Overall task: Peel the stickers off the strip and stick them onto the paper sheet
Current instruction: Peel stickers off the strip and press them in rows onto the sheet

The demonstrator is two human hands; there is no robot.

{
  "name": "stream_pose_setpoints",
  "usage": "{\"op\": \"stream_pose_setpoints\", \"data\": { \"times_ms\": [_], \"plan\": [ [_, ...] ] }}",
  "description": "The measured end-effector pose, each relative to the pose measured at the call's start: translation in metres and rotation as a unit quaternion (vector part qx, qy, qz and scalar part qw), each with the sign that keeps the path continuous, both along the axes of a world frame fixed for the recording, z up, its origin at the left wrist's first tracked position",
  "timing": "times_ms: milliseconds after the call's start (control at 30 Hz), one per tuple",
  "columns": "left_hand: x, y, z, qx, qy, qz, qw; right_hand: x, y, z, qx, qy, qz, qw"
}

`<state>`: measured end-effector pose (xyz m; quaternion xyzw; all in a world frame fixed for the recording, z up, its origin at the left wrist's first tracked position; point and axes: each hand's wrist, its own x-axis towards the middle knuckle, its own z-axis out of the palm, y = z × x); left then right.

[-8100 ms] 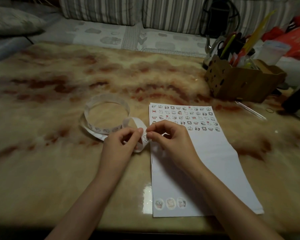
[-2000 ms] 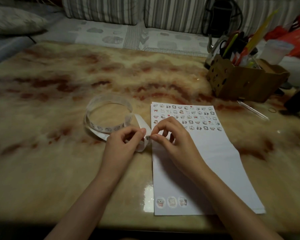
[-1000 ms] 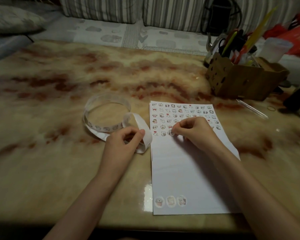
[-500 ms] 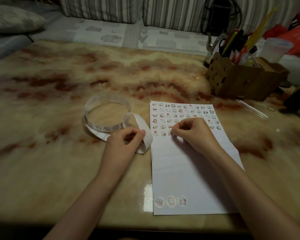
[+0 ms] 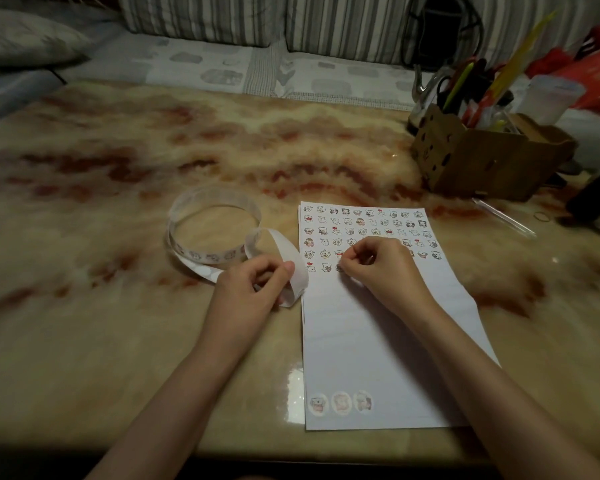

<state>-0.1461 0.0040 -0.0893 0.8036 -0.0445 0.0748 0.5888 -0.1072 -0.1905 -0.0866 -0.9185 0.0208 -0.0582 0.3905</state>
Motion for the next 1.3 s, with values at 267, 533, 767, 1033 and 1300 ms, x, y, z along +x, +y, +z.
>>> {"op": "stream_pose_setpoints", "data": {
  "times_ms": [267, 533, 767, 1033, 1300],
  "plan": [
    [0.001, 0.001, -0.007, 0.083, 0.007, -0.017, 0.996, 0.0, -0.005, 0.0, 0.023, -0.004, 0.006, 1.0],
    [0.003, 0.0, -0.008, 0.094, 0.008, -0.004, 0.995, 0.003, -0.005, 0.0, 0.019, 0.007, 0.006, 1.0],
    [0.003, 0.0, -0.008, 0.098, 0.01, -0.001, 0.995, 0.007, -0.006, -0.001, 0.006, 0.011, 0.006, 1.0],
    [0.003, 0.0, -0.008, 0.09, 0.007, -0.003, 0.996, 0.006, -0.004, 0.001, -0.012, 0.023, 0.006, 1.0],
    [0.001, 0.0, 0.0, -0.03, -0.006, 0.015, 0.999, -0.011, 0.014, 0.022, 0.13, -0.021, 0.113, 0.985]
  ]
}}
